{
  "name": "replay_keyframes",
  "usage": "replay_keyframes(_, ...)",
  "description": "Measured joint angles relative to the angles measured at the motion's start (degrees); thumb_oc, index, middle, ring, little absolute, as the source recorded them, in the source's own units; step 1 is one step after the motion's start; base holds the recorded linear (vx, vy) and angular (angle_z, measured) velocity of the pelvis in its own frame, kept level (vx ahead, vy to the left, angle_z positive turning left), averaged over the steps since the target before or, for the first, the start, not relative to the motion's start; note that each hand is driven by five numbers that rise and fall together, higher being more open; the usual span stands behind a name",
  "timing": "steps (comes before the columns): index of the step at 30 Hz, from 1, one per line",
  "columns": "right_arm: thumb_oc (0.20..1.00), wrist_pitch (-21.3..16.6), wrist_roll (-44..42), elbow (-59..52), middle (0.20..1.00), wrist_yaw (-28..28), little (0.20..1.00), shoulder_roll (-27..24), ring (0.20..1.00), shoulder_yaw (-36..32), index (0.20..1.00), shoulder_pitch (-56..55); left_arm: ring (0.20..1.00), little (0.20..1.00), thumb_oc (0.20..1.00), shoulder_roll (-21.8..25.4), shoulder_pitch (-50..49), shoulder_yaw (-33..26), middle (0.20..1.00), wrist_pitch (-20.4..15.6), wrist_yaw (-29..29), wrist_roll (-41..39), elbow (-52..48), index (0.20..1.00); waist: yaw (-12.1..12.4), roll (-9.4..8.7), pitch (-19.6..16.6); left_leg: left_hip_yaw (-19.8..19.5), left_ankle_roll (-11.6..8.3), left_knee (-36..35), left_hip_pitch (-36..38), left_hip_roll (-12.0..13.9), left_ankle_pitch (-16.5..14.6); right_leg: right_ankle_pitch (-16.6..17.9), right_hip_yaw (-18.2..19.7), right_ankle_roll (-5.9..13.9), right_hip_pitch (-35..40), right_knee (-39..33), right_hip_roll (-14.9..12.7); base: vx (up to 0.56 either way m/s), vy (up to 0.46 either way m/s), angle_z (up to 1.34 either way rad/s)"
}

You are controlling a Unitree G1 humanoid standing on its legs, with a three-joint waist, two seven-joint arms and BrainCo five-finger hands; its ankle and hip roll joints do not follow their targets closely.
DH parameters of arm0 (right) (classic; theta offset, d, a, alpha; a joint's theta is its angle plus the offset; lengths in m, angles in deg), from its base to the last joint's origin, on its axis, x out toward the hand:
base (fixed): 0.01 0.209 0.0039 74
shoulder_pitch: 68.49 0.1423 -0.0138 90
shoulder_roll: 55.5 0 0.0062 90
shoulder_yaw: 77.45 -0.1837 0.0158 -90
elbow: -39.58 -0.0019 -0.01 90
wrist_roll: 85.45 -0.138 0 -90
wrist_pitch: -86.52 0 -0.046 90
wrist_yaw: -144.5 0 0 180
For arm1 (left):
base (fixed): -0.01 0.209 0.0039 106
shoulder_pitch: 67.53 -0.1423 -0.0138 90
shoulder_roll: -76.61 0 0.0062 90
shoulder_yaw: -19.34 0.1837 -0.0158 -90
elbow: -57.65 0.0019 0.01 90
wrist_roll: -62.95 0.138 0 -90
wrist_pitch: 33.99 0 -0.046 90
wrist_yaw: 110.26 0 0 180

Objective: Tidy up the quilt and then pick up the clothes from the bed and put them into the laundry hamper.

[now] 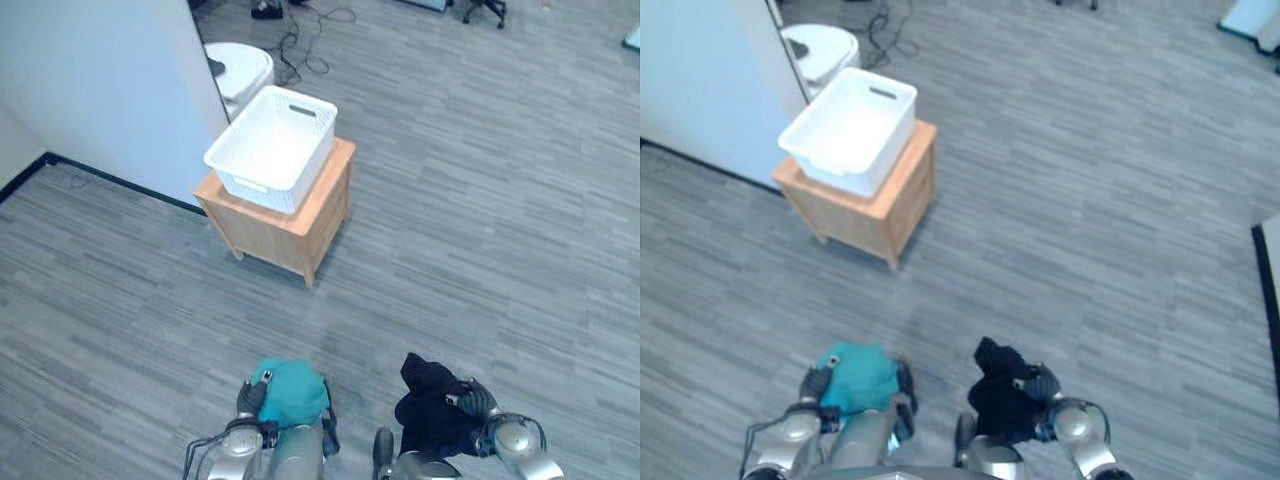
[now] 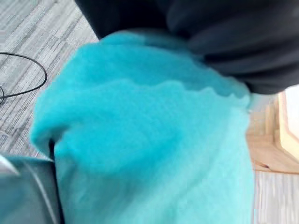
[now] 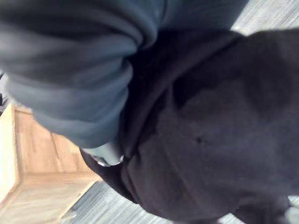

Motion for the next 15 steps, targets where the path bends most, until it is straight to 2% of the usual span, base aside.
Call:
replay_keyframes(1, 0.200, 0.1, 0.0, -1.0, 0.200, 0.0, 0.200, 0.0, 0.200, -0.1, 0.200, -0.4, 0.200, 0.200, 0.200, 0.2, -0.3, 0.3, 0.200, 0.2, 0.2, 0.2, -0.3, 0.200, -0.9, 1.05, -0.2, -0.8, -0.64, -1.7, 1.6, -0.1, 1.4, -0.5, 0.4, 1.75, -3.7, 8.9, 0.0, 0.45, -0.078, 0.45)
replay_keyframes(2, 0.200, 0.1, 0.0, -3.4, 0.200, -0.1, 0.200, 0.0, 0.200, -0.1, 0.200, -1.7, 0.200, 0.200, 0.200, 0.7, 0.0, 0.4, 0.200, 0.5, 0.2, 0.7, -0.3, 0.200, -2.0, 1.08, -0.2, -2.9, -1.94, -2.2, 3.0, -1.1, 1.2, -0.1, 2.2, 2.59, -6.9, 18.9, 0.0, 0.58, -0.155, 0.96)
replay_keyframes(3, 0.200, -0.2, 0.0, -4.6, 0.200, -0.1, 0.200, 0.7, 0.200, -0.1, 0.200, -3.3, 0.200, 0.200, 0.200, 1.9, 0.9, 1.2, 0.200, 0.7, 0.2, 1.0, -0.3, 0.200, -3.8, -0.41, -0.8, -2.4, -5.51, -2.0, 5.0, -1.9, -4.3, -0.4, 2.0, 1.19, -11.2, 27.4, -1.2, 0.45, -0.144, 1.12)
replay_keyframes(4, 0.200, -0.5, 0.0, -4.8, 0.200, 0.0, 0.200, 1.8, 0.200, -0.3, 0.200, -2.8, 0.200, 0.200, 0.200, 2.9, 1.8, 1.5, 0.200, 0.6, 0.2, 1.0, -0.4, 0.200, -3.9, -1.32, -0.9, -0.9, -2.46, 2.5, 3.8, -1.6, -7.4, -0.6, 1.0, 0.63, -12.6, 26.8, -3.6, 0.46, -0.187, 0.94)
replay_keyframes(5, 0.200, -0.7, 0.0, -6.1, 0.200, 0.0, 0.200, 1.4, 0.200, -0.4, 0.200, -3.2, 0.200, 0.200, 0.200, 3.9, 2.9, 2.4, 0.200, 0.5, 0.3, 1.1, -0.8, 0.200, -3.7, -0.38, -1.0, -1.1, 1.39, 9.7, 2.0, 2.5, -7.0, -1.1, -0.3, 1.02, -13.9, 24.2, -4.9, 0.45, -0.262, 0.68)
replay_keyframes(6, 0.200, -0.3, 0.0, -5.0, 0.200, 0.1, 0.200, 2.6, 0.200, -0.6, 0.200, -2.6, 0.200, 0.200, 0.200, 4.3, 3.3, 2.4, 0.200, 0.9, 0.3, 1.1, -0.5, 0.200, -3.7, -1.31, -1.0, -1.9, 3.33, 9.2, 3.2, 0.4, -7.6, -1.0, 0.8, 1.17, -13.9, 18.8, -7.3, 0.45, -0.261, 0.50)
replay_keyframes(7, 0.200, -0.2, 0.0, -4.9, 0.200, -0.1, 0.200, 2.9, 0.200, -0.6, 0.200, -2.6, 0.200, 0.200, 0.200, 4.9, 3.6, 2.1, 0.200, 0.9, 0.1, 1.1, -1.0, 0.200, -3.3, -2.16, -1.6, -2.1, 2.83, 7.2, 5.0, -0.6, -7.2, -1.0, 0.6, 1.13, -14.3, 15.3, -8.3, 0.64, -0.444, 0.64)
replay_keyframes(8, 0.200, -0.5, 0.0, -4.6, 0.200, 0.0, 0.200, 3.0, 0.200, -1.0, 0.200, -2.6, 0.200, 0.200, 0.200, 5.2, 3.6, 2.7, 0.200, 0.9, 0.2, 1.1, -2.0, 0.200, -3.9, -1.06, -1.8, -4.0, 2.58, 4.7, 6.6, -1.3, -6.8, -1.2, 0.1, 0.61, -13.3, 3.9, -8.1, 0.37, -0.267, 0.59)
replay_keyframes(9, 0.200, -0.6, 0.0, -4.6, 0.200, 0.0, 0.200, 3.0, 0.200, -1.3, 0.200, -2.3, 0.200, 0.200, 0.200, 5.7, 3.1, 3.0, 0.200, 0.6, 0.4, 1.1, -2.5, 0.200, -3.7, -1.69, -2.2, -3.5, 4.18, 2.9, 8.0, -1.9, -5.4, 0.4, 0.3, 1.06, -13.3, 0.0, -7.7, 0.50, -0.358, 0.61)
replay_keyframes(10, 0.200, -1.0, 0.0, -3.7, 0.200, 0.0, 0.200, 3.2, 0.200, -1.3, 0.200, -2.2, 0.200, 0.200, 0.200, 5.5, 3.2, 2.3, 0.200, 0.4, 0.6, 1.3, -3.0, 0.200, -3.7, -1.20, -2.1, -6.0, 2.97, 2.5, 8.3, -3.0, -6.0, 0.9, 2.5, 1.93, -14.7, -3.3, -7.3, 0.30, -0.240, 0.59)
replay_keyframes(11, 0.200, -0.9, -0.1, -4.4, 0.200, 0.2, 0.200, 3.0, 0.200, -1.9, 0.200, -3.5, 0.200, 0.200, 0.200, 5.5, 3.5, 3.1, 0.200, 0.5, 0.3, 1.3, -2.9, 0.200, -3.8, -1.18, -3.0, -7.1, 2.63, 2.2, 8.0, -3.5, -6.5, 1.8, 4.8, 2.22, -14.3, -9.8, -7.1, 0.55, -0.554, 1.10)
replay_keyframes(12, 0.200, -1.1, -0.1, -1.7, 0.200, 0.0, 0.200, 3.0, 0.200, -2.2, 0.200, -3.2, 0.200, 0.200, 0.200, 5.3, 4.3, 2.5, 0.200, -0.1, 0.4, 2.2, -1.2, 0.200, -5.0, -0.59, -3.2, -11.4, 3.38, 0.4, 9.8, -4.5, -5.9, 8.9, 14.6, 2.56, -13.9, -21.7, -6.1, 0.42, -0.462, 1.28)
replay_keyframes(13, 0.200, -0.8, -0.1, -0.1, 0.200, 0.0, 0.200, 3.1, 0.200, -2.0, 0.200, -2.3, 0.200, 0.200, 0.200, 5.1, 4.6, 2.3, 0.200, -0.1, 0.3, 2.4, 0.4, 0.200, -6.0, 0.29, -3.1, -13.5, 3.23, 0.4, 10.4, -4.5, -6.0, 11.5, 19.5, 2.36, -14.5, -24.0, -5.1, 0.41, -0.511, 1.28)
replay_keyframes(14, 0.200, -0.2, -0.2, 0.2, 0.200, 0.0, 0.200, 3.0, 0.200, -1.6, 0.200, -1.3, 0.200, 0.200, 0.200, 4.6, 4.7, 2.7, 0.200, -0.1, 0.3, 2.7, 1.6, 0.200, -7.1, 1.25, -2.5, -15.3, 3.12, 0.1, 12.0, -3.9, -6.1, 14.8, 22.1, 1.50, -15.1, -24.0, -4.2, 0.25, -0.357, 0.84)
replay_keyframes(15, 0.200, -0.3, -0.2, 0.1, 0.200, -0.1, 0.200, 3.0, 0.200, -1.5, 0.200, -1.4, 0.200, 0.200, 0.200, 4.8, 4.0, 3.0, 0.200, -0.1, 0.3, 2.7, 1.7, 0.200, -7.6, 1.52, -2.3, -15.7, 3.02, -0.3, 13.9, -3.8, -6.1, 18.2, 21.7, -0.41, -15.3, -23.9, -3.6, 0.34, -0.538, 0.69)
